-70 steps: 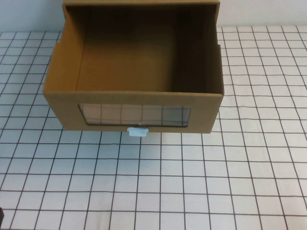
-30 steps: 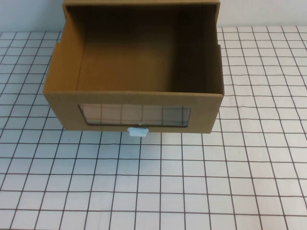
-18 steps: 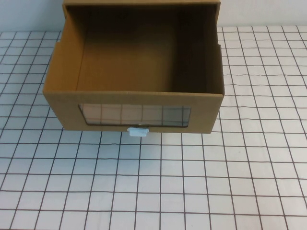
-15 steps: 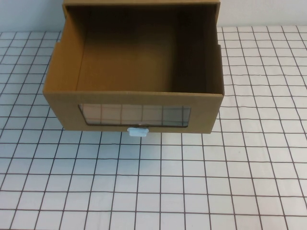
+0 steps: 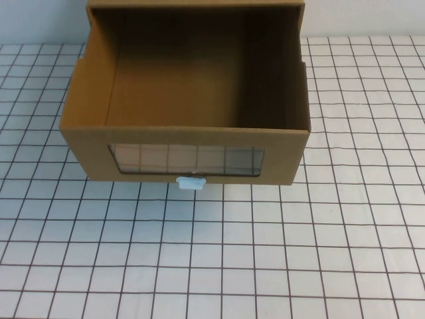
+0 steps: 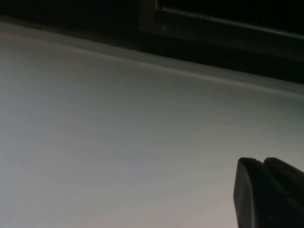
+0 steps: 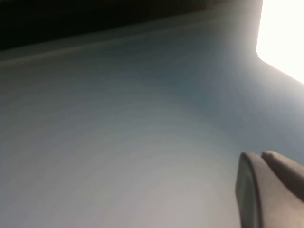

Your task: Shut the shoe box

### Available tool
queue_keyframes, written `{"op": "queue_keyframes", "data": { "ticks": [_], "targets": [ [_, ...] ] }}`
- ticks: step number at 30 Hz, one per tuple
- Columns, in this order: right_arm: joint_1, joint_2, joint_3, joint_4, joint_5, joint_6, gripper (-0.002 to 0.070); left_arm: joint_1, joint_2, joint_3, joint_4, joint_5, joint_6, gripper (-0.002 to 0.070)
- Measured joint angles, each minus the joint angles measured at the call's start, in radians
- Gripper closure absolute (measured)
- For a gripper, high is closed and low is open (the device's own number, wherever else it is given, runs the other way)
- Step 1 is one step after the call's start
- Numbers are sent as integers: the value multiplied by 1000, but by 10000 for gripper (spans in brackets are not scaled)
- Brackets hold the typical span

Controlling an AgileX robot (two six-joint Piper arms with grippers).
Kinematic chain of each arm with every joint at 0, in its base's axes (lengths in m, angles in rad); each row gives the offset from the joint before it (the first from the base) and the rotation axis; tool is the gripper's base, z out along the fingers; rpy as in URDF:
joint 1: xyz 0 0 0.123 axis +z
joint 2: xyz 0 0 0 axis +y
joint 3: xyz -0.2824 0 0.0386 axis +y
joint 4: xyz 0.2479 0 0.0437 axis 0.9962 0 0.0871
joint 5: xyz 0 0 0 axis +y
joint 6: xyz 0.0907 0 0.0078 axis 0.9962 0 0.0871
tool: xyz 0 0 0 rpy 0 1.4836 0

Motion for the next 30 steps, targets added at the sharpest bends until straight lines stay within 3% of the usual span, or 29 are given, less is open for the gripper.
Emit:
{"op": "queue_keyframes", "data": {
  "ticks": [4,10,23,30],
  "targets": [
    [0,5,-164,0,154,1,689,0,72,-149,-33,97,114,680],
    [0,145,-407,-2,485,2,689,0,288,-384,-199,352,261,680],
    [0,654,-830,-4,1219,2,690,0,840,-952,-213,1124,281,680],
    [13,763,-838,-3,1240,2,689,0,1021,-1005,-238,1120,276,680]
  ]
}}
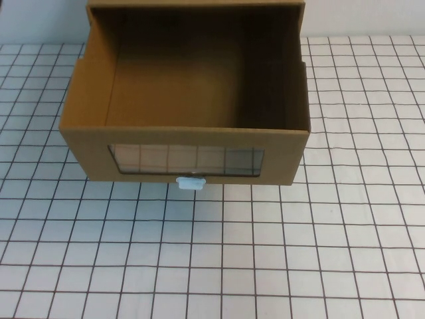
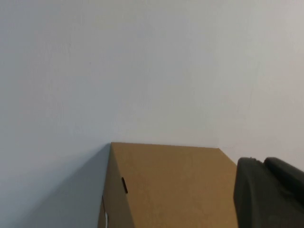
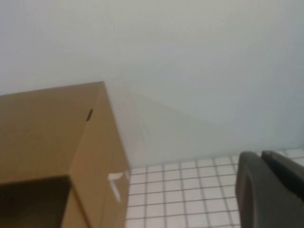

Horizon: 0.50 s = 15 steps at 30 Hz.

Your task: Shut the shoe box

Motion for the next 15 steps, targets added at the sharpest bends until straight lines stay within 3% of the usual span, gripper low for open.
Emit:
{"op": "queue_keyframes", "data": {
  "ticks": [5,10,15],
  "targets": [
    [95,68,-7,169,57,-77,689,0,109,-13,-8,22,54,680],
    [208,228,-29,378,212,-518,689,0,270,-139,-8,141,145,680],
    [321,352,-97,521,349,-773,689,0,488,-405,-23,419,191,680]
  ]
}}
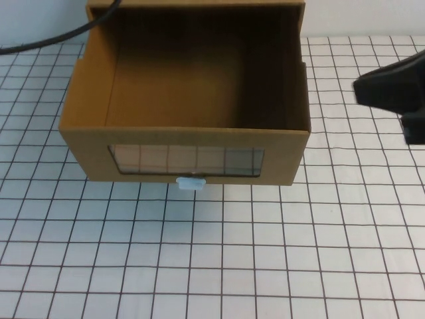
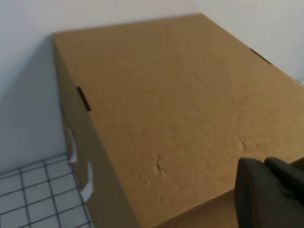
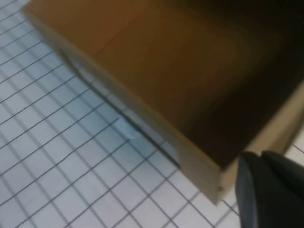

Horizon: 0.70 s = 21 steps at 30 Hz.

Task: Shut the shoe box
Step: Press the shoe box with left arm

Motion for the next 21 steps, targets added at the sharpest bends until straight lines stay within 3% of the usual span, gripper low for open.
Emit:
{"op": "queue_keyframes", "data": {
  "ticks": [8,15,21],
  "targets": [
    [273,150,-78,25,32,-81,689,0,396,-496,-129,383,13,680],
    [492,272,-78,-146,-47,59,689,0,563,-601,-137,405,-51,680],
    [552,321,-78,-211,-137,132,689,0,610,-609,-162,412,-93,680]
  ]
}}
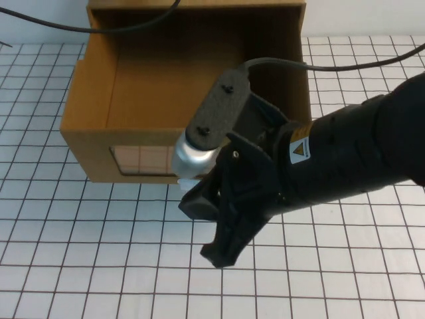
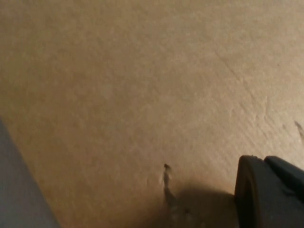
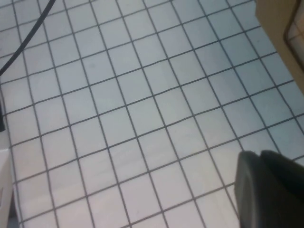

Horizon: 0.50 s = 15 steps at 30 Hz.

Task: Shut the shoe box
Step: Press the shoe box with left arm, then close the shoe box with your right arm

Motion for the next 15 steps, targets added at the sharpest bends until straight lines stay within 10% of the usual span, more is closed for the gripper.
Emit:
{"op": "queue_keyframes", "data": {
  "ticks": [15],
  "targets": [
    [-20,131,0,-11,-285,10,689,0,2,-1,0,0,-10,680]
  ]
}}
